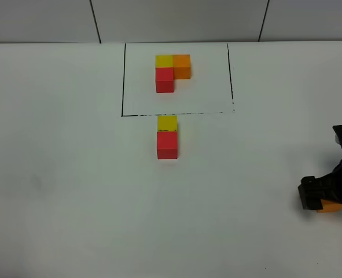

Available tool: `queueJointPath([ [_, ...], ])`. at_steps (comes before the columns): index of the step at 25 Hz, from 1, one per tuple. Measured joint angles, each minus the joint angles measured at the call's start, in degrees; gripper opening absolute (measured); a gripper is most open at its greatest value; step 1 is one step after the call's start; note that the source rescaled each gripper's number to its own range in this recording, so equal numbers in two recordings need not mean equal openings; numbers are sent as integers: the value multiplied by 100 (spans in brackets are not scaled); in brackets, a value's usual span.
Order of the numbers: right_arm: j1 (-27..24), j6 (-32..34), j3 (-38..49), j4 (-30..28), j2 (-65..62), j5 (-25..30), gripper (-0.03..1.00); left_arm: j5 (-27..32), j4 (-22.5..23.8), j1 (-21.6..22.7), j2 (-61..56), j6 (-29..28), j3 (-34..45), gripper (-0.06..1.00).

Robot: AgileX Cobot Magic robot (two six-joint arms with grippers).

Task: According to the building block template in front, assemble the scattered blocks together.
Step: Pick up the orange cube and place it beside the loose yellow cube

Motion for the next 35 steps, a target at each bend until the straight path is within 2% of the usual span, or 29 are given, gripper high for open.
queueJointPath([
  [6,0,-25,0,30,83,-59,81,0,0,0,0,0,0,62],
  [9,0,-25,0,30,89,-63,75,0,0,0,0,0,0,62],
  [11,0,-25,0,30,89,-63,63,0,0,0,0,0,0,62],
  [13,0,-25,0,0,89,-58,47,0,0,0,0,0,0,62],
  [17,0,-35,0,0,89,-7,2,0,0,0,0,0,0,62],
  [21,0,-35,-24,-32,89,32,0,0,0,0,0,0,0,62],
  [24,91,-167,-291,-298,89,210,0,0,0,0,0,0,0,62],
  [27,492,-1078,-721,-665,94,530,0,0,0,0,0,0,0,62],
  [30,1059,-2912,-1339,-895,215,967,0,0,0,0,0,0,0,62],
  [32,1349,-3799,-1988,-859,540,1491,0,0,0,0,0,0,0,62],
  [35,1649,-4500,-3089,-739,1251,2283,0,0,5,0,0,0,0,62],
])
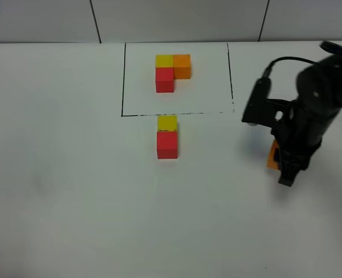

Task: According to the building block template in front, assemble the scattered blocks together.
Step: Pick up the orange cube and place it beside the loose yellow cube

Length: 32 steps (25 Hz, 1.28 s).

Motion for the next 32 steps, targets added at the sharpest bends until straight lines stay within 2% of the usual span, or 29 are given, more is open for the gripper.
queueJointPath([
  [7,372,-1061,-2302,301,1512,834,0,0,0,0,0,0,0,62],
  [13,607,-1493,-3453,372,2261,1266,0,0,0,0,0,0,0,62],
  [22,661,-1837,-4314,624,2897,1341,0,0,0,0,0,0,0,62],
  [32,661,-1843,-4391,777,3084,1329,0,0,0,0,0,0,0,62],
])
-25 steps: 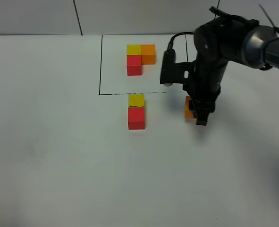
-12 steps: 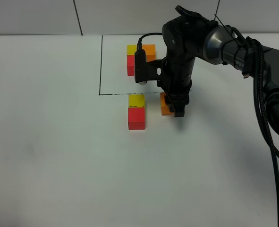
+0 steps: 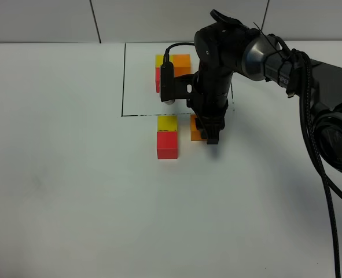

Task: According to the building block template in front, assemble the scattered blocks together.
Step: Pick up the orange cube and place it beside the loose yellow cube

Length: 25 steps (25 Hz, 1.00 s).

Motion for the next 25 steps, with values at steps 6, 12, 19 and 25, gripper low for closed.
queueJointPath([
  [6,-6,-31,-46,85,49,-6,0,0,0,0,0,0,0,62],
  [12,-6,-127,-51,267,61,-112,0,0,0,0,0,0,0,62],
  [19,35,-129,-52,432,80,-277,0,0,0,0,0,0,0,62],
  [25,35,-129,-63,466,118,-266,0,0,0,0,0,0,0,62],
])
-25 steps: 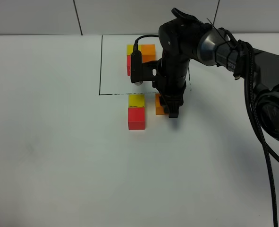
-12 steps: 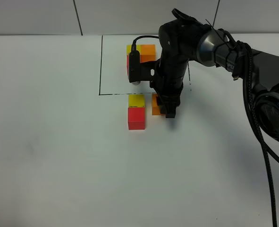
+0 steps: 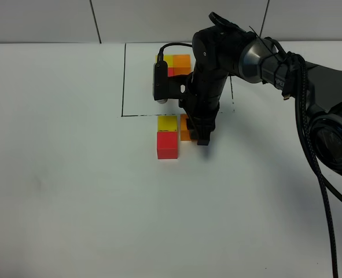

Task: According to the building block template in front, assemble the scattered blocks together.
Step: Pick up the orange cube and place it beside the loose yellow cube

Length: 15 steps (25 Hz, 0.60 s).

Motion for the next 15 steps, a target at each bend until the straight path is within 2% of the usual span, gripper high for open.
queueJointPath([
  [15,67,-5,0,-1,16,44,0,0,0,0,0,0,0,62],
])
